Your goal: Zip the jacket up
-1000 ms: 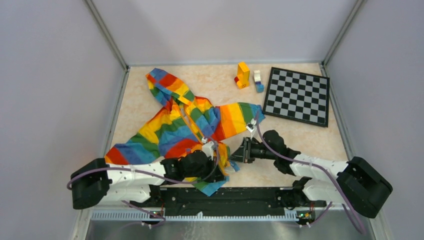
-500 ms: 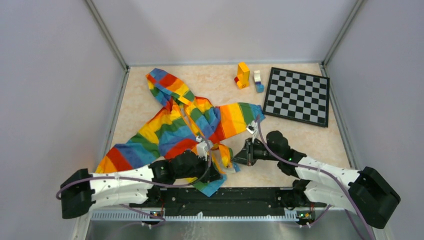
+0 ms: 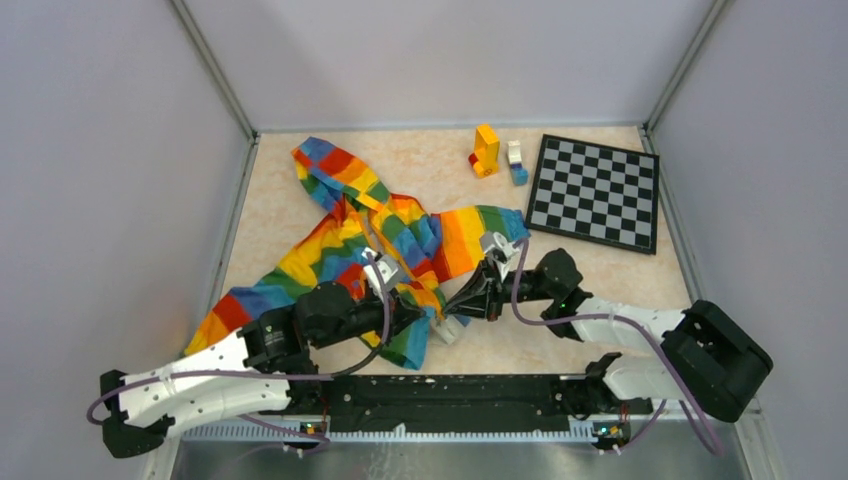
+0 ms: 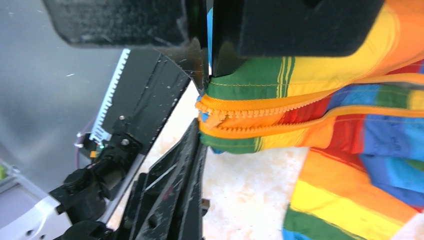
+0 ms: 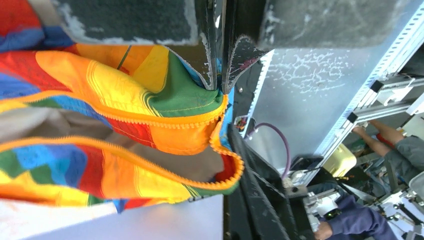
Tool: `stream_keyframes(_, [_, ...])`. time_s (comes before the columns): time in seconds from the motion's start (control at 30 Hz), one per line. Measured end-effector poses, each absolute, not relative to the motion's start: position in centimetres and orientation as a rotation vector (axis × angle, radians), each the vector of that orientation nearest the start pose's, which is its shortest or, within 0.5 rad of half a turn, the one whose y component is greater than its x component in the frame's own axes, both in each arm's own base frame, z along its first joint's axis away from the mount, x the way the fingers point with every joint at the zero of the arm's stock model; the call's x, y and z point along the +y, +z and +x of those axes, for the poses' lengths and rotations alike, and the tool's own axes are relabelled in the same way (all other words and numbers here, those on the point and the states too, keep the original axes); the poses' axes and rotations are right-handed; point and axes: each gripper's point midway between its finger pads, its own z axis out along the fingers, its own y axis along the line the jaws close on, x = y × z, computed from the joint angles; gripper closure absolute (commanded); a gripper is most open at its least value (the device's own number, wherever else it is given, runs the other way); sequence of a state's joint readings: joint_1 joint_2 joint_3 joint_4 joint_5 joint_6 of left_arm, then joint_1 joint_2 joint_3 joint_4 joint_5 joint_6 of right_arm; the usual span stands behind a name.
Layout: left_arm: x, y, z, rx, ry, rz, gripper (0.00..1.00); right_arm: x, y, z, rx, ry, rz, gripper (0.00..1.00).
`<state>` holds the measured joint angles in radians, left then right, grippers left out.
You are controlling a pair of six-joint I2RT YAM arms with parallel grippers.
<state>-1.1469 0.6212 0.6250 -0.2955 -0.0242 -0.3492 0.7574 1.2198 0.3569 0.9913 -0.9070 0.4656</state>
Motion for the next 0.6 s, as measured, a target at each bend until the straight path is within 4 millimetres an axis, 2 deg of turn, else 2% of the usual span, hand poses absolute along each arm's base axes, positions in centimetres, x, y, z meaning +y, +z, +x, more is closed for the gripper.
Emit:
stream_keyframes(0.1, [-25.2, 22.0, 11.0, 1.840, -0.920, 0.790, 1.00, 32.1, 21.4, 11.8, 1.291, 1.595, -1.083, 1.00])
stream_keyframes(0.2, [-25.1, 21.3, 11.0, 1.856, -0.883, 0.835, 1.00, 32.3, 22.1, 11.8, 1.256, 1.602, -1.104, 1.00])
stream_keyframes(0.37, [-25.1, 20.1, 10.9, 1.880, -0.843, 0.898, 1.00, 32.3, 21.7, 12.3, 1.276, 1.614, -1.105, 1.00])
stream_keyframes(0.6, [-25.2, 19.9, 10.3, 1.871, -0.862, 0.946, 1.00, 32.0, 21.3, 12.7, 1.309, 1.632, -1.093, 1.00])
